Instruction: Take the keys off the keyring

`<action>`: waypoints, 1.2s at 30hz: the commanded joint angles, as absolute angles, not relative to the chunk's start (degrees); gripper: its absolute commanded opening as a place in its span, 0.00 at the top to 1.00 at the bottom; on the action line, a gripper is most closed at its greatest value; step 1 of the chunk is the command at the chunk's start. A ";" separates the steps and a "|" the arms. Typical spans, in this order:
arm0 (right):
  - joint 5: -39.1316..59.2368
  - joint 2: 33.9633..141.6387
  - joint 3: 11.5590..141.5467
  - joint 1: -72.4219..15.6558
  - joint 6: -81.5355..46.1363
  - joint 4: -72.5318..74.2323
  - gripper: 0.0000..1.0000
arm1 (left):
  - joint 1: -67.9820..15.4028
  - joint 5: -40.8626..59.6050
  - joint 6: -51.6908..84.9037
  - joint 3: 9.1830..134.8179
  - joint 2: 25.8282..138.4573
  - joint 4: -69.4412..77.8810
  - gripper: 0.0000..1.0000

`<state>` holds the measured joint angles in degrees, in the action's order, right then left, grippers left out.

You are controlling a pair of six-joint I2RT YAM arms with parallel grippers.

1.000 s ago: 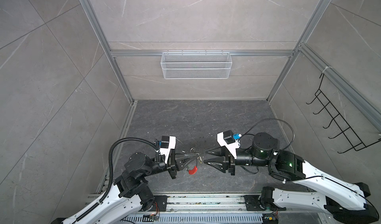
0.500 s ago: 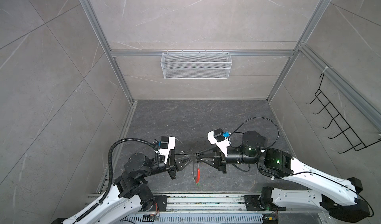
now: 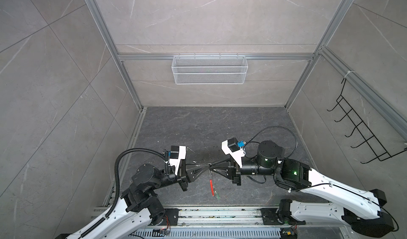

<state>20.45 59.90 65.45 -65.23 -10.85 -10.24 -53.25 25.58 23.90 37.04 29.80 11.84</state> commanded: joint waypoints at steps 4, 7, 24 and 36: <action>20.57 59.33 66.03 -65.15 -10.86 -12.99 1.00 | -53.44 26.01 23.90 38.20 29.34 14.31 1.00; 20.52 59.32 68.48 -64.53 -9.67 -19.01 1.00 | -53.44 26.50 23.83 39.60 29.09 10.46 0.85; 34.03 70.74 91.00 -57.04 0.16 -55.03 1.00 | -53.44 34.17 16.68 54.24 38.51 -18.10 0.69; 36.89 76.08 97.10 -57.00 2.02 -61.25 1.00 | -53.46 34.80 15.20 56.33 40.61 -20.18 0.73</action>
